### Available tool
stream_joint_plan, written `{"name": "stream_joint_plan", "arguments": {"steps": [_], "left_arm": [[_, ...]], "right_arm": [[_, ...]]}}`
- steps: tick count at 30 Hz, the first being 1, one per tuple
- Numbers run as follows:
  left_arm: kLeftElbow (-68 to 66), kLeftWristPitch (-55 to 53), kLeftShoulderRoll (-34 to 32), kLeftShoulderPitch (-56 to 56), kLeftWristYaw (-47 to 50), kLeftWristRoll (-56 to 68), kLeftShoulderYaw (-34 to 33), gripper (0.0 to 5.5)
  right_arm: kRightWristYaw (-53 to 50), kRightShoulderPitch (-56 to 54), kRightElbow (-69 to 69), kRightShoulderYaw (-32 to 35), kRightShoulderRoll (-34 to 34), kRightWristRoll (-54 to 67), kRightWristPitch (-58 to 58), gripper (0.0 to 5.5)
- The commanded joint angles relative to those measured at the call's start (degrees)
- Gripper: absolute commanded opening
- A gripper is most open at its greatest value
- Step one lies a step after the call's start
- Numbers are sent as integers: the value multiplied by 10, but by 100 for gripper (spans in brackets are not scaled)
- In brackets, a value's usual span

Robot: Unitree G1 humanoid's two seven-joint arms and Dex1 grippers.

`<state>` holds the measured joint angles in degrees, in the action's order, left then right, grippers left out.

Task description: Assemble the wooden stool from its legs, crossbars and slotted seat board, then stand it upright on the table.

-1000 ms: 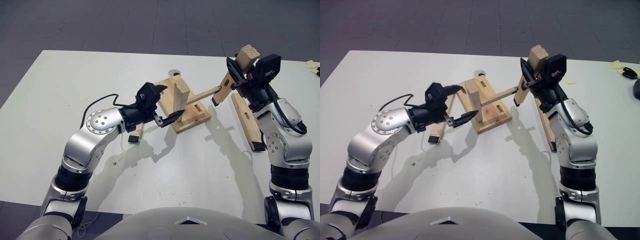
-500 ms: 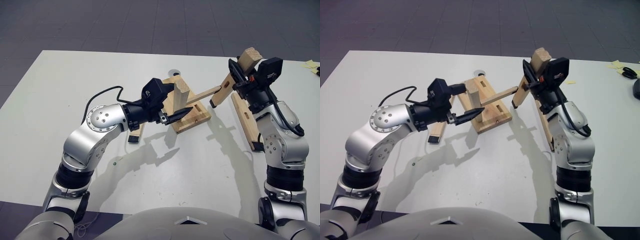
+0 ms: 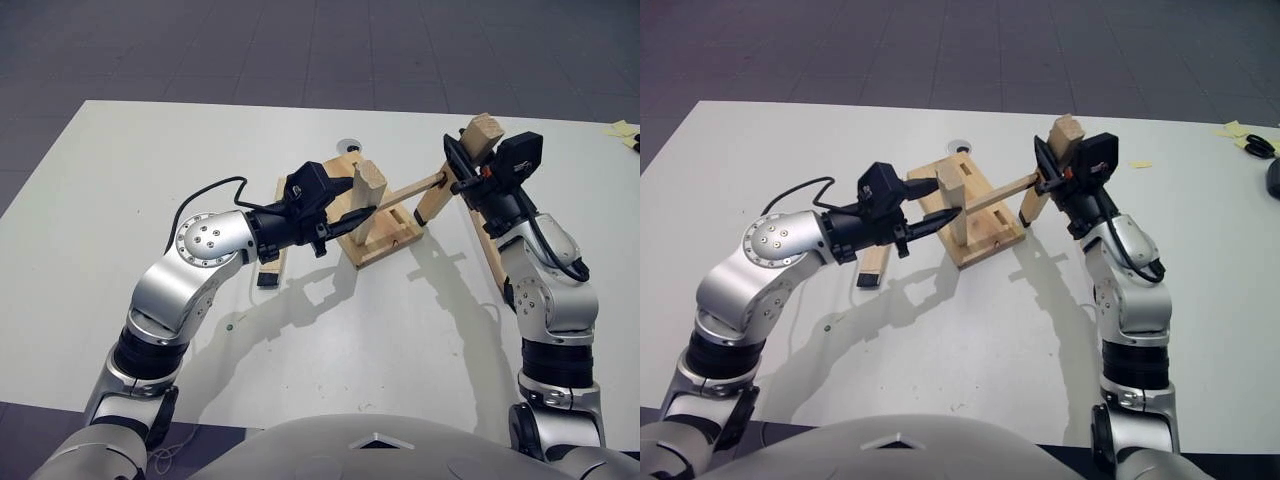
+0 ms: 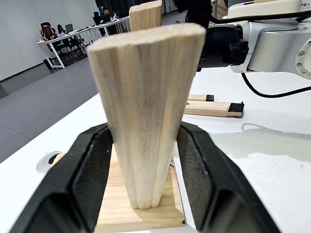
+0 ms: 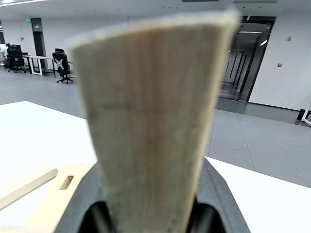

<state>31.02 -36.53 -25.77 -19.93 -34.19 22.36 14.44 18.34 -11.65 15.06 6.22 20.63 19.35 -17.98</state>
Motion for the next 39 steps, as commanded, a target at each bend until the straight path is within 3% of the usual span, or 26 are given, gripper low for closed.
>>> {"name": "stream_joint_plan", "arguments": {"steps": [1,39], "left_arm": [[-7,-2,-1,15,-5,-3,6,204],[-32,32,6,42,3,-44,30,204]], "right_arm": [[11,-17,-12,-9,-6,-8,12,103],[49,-18,32,-2,-49,64,-31,103]]}}
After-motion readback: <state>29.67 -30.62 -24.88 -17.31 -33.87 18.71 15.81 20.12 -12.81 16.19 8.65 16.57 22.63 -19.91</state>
